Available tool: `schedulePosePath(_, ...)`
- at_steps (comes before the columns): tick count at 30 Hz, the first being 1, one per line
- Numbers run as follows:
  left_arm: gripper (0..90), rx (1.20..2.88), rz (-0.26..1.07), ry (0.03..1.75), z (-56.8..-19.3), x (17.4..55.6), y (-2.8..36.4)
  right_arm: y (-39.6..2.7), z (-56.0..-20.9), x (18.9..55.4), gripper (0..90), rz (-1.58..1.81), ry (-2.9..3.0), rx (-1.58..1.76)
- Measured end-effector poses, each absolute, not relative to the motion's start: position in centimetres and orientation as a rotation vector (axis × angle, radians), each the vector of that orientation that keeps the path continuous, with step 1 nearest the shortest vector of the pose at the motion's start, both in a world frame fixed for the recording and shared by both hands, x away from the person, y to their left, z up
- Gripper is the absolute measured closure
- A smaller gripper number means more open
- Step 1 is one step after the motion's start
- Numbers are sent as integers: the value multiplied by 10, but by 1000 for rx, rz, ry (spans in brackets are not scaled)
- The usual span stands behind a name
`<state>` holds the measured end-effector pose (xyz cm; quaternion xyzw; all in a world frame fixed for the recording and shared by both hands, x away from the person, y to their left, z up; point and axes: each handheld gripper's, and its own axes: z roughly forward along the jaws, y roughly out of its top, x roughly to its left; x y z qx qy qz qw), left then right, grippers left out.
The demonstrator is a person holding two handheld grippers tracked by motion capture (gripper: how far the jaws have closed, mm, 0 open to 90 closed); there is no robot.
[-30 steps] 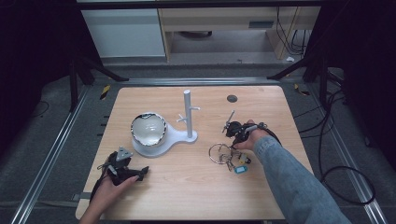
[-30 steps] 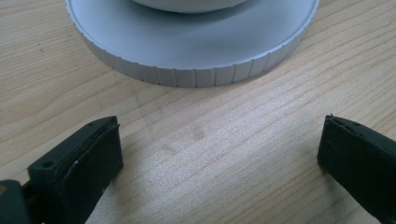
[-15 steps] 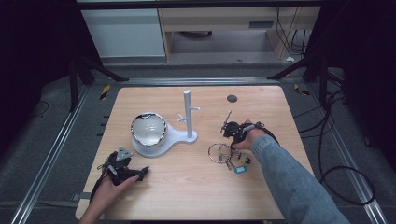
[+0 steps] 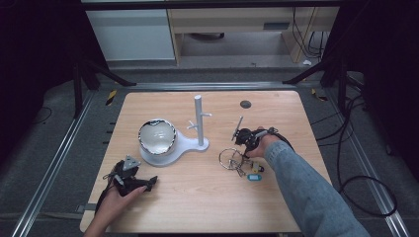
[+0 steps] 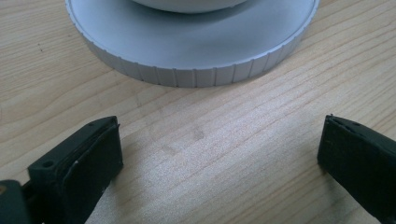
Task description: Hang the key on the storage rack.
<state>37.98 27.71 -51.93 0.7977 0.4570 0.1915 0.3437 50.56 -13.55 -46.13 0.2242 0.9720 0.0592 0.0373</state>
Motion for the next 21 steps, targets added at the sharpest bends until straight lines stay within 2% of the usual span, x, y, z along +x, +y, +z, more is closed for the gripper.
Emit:
schedulePosePath(8, 0, 2075, 497, 1185, -519, 380, 277, -135, -446, 503, 891, 250, 2979, 732)
schedulePosePath(21, 0, 2076, 495, 1184, -519, 380, 277, -140, -386, 477, 893, 475, 2897, 771)
